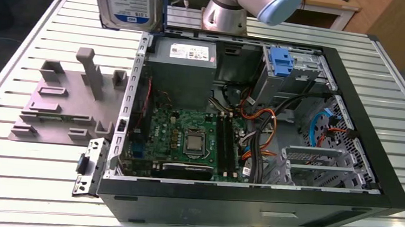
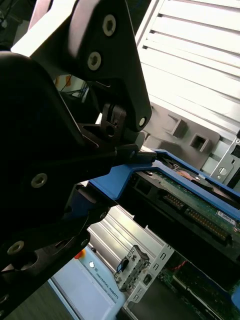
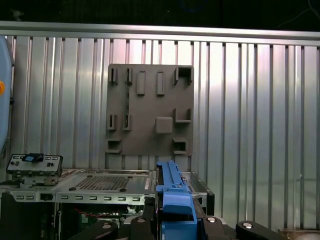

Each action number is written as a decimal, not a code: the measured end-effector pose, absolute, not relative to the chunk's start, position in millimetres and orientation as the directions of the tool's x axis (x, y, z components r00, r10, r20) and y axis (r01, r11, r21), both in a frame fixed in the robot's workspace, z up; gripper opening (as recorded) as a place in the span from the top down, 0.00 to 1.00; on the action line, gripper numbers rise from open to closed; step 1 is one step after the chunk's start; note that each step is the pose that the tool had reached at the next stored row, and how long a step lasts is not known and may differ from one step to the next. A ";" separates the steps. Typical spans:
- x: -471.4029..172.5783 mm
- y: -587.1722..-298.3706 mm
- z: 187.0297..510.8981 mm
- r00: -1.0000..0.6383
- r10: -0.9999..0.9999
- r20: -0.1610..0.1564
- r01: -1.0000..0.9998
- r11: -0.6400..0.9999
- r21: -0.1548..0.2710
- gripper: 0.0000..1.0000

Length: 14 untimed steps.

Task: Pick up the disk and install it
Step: 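Pick up the disk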

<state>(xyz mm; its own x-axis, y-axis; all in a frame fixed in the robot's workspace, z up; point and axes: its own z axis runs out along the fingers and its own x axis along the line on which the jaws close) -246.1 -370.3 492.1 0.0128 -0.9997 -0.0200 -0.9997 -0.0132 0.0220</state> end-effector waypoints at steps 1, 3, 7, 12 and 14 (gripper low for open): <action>-244.6 -370.3 492.2 0.013 -1.000 -0.020 -1.000 -0.013 0.022 0.63; -241.7 -370.3 492.1 0.013 -1.000 -0.020 -1.000 -0.013 0.022 0.63; -235.8 -370.3 492.1 0.013 -1.000 -0.020 -1.000 -0.013 0.022 0.63; -228.5 -370.3 492.2 0.013 -1.000 -0.020 -1.000 -0.013 0.022 0.63; -225.4 -370.3 492.2 0.013 -1.000 -0.020 -1.000 -0.013 0.022 0.63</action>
<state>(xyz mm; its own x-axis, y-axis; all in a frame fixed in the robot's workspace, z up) -225.4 -370.3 492.2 0.0128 -0.9997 -0.0200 -0.9997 -0.0133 0.0220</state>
